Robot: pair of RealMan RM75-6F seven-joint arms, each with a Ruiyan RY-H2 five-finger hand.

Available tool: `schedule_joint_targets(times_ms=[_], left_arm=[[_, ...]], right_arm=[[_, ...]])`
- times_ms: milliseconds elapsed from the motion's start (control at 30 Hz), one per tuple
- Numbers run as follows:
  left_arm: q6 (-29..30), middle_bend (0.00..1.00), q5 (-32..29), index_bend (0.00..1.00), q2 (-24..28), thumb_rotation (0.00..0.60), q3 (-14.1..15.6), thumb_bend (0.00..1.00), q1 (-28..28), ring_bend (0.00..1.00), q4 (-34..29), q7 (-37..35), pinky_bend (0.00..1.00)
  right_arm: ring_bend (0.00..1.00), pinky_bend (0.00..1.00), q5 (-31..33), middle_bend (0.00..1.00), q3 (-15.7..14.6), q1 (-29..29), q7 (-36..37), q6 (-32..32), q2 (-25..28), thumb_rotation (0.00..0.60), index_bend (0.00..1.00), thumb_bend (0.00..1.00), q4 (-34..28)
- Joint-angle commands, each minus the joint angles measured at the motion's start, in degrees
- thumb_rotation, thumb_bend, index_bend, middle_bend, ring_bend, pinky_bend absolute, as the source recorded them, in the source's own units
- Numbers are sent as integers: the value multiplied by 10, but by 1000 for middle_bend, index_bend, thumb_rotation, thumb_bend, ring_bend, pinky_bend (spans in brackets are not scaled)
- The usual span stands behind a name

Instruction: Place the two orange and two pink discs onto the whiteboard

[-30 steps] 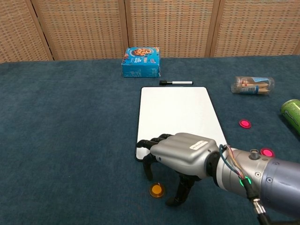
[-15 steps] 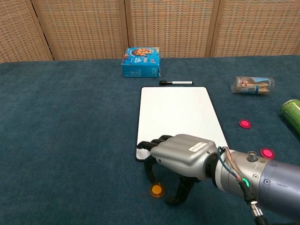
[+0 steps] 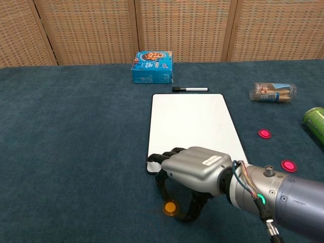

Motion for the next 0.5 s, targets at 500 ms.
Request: schedule_joint_targets(times_ms=[500], left_arm=[[0,0,1,0,2,600,1,0,0,0,-1,-3,0]], right_arm=[[0,0,3,0,42,3,55,9,23,600,479,337,-33]])
